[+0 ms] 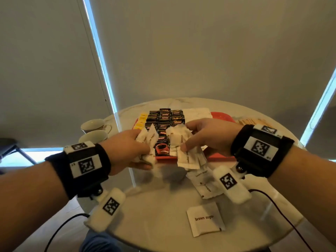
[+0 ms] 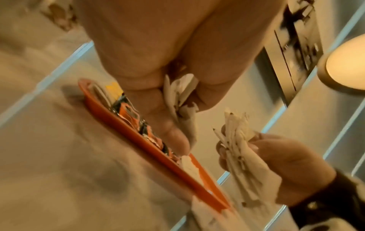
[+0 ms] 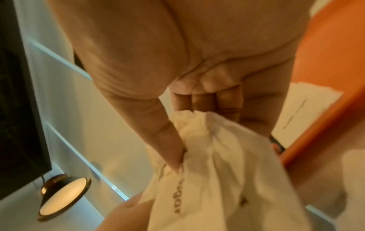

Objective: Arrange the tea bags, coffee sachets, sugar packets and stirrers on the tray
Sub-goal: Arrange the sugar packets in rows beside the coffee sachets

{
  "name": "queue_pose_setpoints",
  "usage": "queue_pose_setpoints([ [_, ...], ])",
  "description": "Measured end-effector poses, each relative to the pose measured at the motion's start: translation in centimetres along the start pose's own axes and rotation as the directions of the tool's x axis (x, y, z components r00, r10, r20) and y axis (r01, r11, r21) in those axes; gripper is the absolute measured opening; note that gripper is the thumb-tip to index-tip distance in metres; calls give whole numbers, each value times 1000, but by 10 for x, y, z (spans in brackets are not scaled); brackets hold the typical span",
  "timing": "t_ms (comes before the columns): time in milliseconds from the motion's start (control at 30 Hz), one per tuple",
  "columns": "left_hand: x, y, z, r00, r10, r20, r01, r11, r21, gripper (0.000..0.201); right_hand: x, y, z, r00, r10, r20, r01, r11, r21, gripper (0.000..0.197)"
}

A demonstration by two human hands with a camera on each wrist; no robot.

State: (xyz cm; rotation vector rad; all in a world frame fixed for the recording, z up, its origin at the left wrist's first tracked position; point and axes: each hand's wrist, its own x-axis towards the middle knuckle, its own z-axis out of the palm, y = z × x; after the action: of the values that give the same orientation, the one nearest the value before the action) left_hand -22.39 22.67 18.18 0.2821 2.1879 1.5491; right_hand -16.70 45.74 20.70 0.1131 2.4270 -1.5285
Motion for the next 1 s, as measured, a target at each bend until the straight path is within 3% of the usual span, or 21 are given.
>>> queue_pose_setpoints([
  [233,9,2,29,984,-15,178,67,956,-286,62,26,-1,14,997,-70,18,71,997,-8,43],
  [333,11,0,35,973,38,226,47,932,-360,58,31,-2,14,993,-106,-59,104,994,-26,38],
  [467,17,2,40,988,81,135,-29,938,-346,40,32,-3,13,975,-192,-112,167,966,-199,30],
  [600,22,1,32,999,29,-14,-32,916,-401,33,27,-2,7,978,-160,-136,159,987,-21,34],
  [667,22,2,28,997,8,-75,-38,908,-417,30,25,-1,3,961,-165,-223,135,980,-145,26],
  [767,23,1,21,989,2,-150,-65,908,-414,30,25,1,5,973,-130,-192,22,875,-483,10],
  [867,22,2,14,987,-2,-161,-66,906,-419,31,32,3,17,992,-56,-114,-49,660,-750,19],
  [933,21,5,11,988,-1,-156,-67,901,-428,32,39,4,22,994,-38,-104,-65,559,-827,25],
  [1000,19,8,10,987,-1,-161,-70,896,-438,34,43,4,24,993,-38,-112,-77,518,-852,29],
])
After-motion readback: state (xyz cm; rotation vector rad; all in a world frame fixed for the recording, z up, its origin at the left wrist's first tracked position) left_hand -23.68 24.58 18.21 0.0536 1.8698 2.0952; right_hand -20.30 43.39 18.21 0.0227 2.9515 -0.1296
